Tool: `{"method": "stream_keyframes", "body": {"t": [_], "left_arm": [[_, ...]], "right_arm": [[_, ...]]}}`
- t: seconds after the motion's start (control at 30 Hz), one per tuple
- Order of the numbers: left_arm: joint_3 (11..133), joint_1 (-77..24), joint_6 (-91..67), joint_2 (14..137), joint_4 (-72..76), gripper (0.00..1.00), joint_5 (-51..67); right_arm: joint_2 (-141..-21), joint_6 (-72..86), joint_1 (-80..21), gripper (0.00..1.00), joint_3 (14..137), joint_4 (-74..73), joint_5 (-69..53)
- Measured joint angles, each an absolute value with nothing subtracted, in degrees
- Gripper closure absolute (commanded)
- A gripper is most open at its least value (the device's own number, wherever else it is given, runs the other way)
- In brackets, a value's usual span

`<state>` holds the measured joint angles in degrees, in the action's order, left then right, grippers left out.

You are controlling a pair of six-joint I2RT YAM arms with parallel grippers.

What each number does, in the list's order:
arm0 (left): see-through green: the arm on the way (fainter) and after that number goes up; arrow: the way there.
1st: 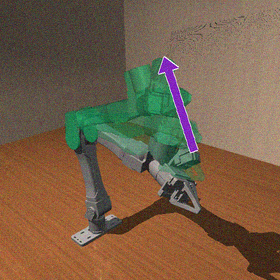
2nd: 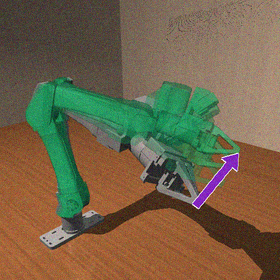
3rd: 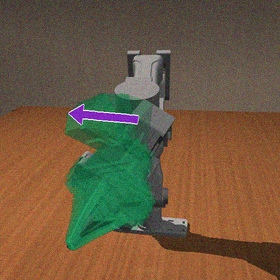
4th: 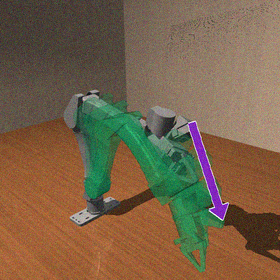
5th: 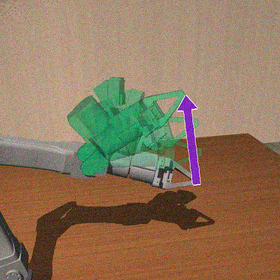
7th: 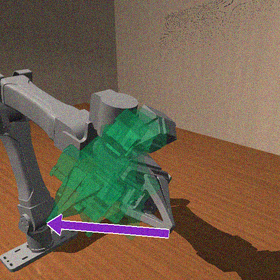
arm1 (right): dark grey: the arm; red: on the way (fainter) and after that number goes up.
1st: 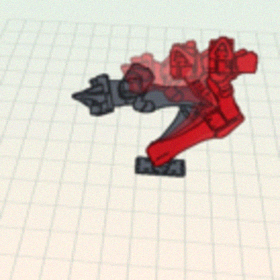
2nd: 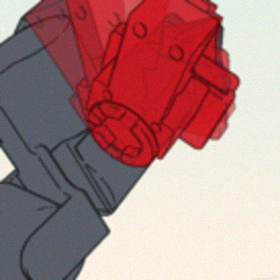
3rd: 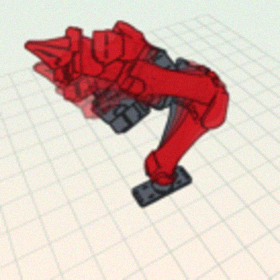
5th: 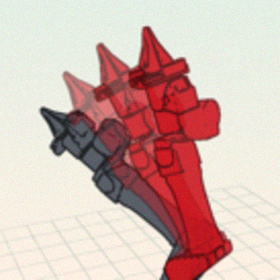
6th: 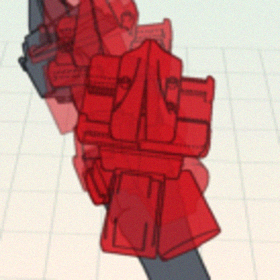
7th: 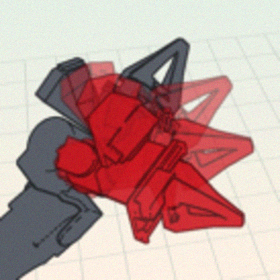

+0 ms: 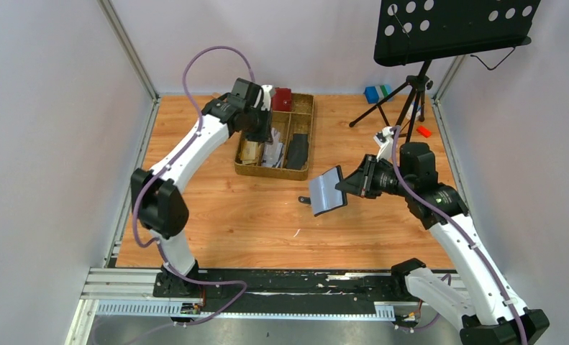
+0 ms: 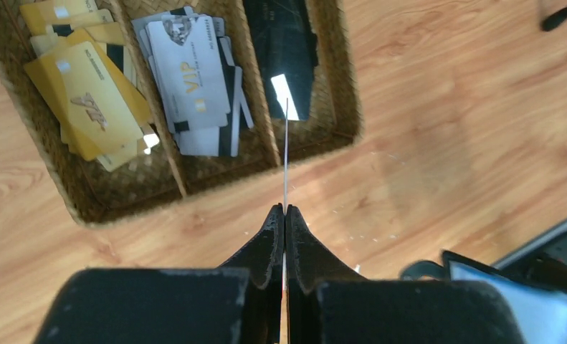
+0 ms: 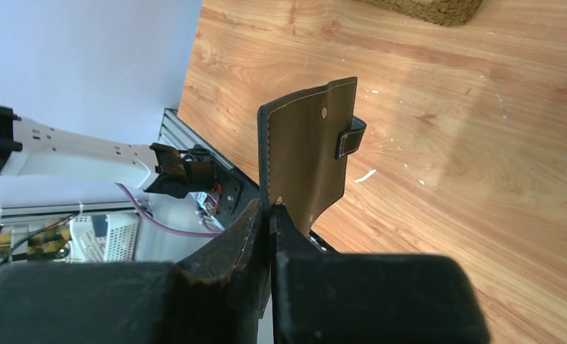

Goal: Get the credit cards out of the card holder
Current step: Place the credit card in the storage box.

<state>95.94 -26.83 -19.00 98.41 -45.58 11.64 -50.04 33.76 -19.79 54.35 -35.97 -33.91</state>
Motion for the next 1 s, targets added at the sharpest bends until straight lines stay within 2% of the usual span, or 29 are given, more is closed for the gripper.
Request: {"method": "stream_keyframes", "body": {"t": [0.43, 0.63, 0.7, 0.8, 1.0], "left_arm": [[117.32, -26.17, -12.58, 122.72, -52.95, 1.0, 8.1], [120.14, -24.91, -12.8, 128.81, -53.63, 1.0, 8.99], [120.03, -24.23, -12.95, 130.1, -53.91, 0.94, 9.06], [118.89, -23.4, -12.95, 130.65, -53.76, 0.81, 9.52], [117.62, -22.61, -12.99, 130.69, -53.84, 0.56, 10.26]], "right_arm": [[-52.03, 26.96, -19.79, 1.0, 57.58, -43.27, -28.47], [-53.63, 26.11, -19.68, 1.0, 57.98, -43.97, -26.83], [-54.06, 26.06, -19.68, 1.0, 57.98, -43.9, -26.83], [-54.61, 26.22, -19.68, 1.0, 57.91, -43.44, -27.66], [-57.32, 28.47, -19.57, 1.0, 53.32, -34.85, -36.03]]}}
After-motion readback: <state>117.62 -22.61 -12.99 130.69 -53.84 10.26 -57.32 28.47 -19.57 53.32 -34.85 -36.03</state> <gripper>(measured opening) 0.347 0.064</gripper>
